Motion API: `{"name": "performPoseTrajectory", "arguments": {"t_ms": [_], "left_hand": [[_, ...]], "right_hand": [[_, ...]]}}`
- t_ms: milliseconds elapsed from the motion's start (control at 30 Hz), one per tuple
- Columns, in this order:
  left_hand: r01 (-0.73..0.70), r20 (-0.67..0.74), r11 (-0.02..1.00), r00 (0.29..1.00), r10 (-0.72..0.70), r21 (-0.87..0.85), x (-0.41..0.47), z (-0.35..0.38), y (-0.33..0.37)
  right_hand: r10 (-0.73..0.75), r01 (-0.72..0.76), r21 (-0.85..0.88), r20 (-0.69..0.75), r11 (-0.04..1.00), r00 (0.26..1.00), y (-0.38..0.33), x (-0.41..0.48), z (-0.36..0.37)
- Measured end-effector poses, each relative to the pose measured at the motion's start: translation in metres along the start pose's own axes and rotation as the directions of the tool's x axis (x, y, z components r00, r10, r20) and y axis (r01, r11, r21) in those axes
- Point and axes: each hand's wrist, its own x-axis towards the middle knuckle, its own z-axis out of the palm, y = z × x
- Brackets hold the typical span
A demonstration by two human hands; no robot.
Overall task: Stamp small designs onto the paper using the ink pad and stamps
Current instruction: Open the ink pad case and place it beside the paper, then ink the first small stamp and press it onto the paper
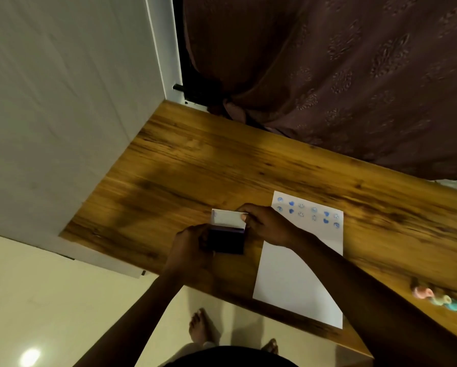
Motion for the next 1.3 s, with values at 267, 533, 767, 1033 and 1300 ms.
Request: {"name": "performPoseTrajectory", "arguments": {"t_ms": [267, 533, 767, 1033, 1300], "left_hand": [[0.042, 0.040, 0.999, 0.998, -0.043, 0.022, 0.006, 0.002, -0.005], [0.040, 0.004, 0.996, 0.999, -0.040, 0.082, 0.007, 0.006, -0.005], [0.077, -0.066, 0.996, 0.995, -0.075, 0.033, 0.011, -0.004, 0.014], [0.003, -0.074, 1.000, 0.997, -0.002, 0.011, 0.023, 0.036, 0.099], [-0.155, -0.016, 0.987, 0.988, 0.155, 0.044, 0.016, 0.121, 0.169]], "right_hand": [[0.097, -0.097, 0.086, 0.004, 0.992, 0.995, 0.013, 0.019, 0.011], [0.122, -0.121, 0.019, -0.050, 0.992, 0.991, 0.023, 0.022, 0.020], [0.130, -0.115, 0.102, -0.158, 0.988, 0.979, 0.014, 0.005, 0.005], [0.270, -0.166, 0.300, -0.351, 0.939, 0.897, 0.014, -0.075, -0.036], [0.350, -0.252, 0.255, -0.496, 0.934, 0.795, 0.053, -0.193, -0.076]]}}
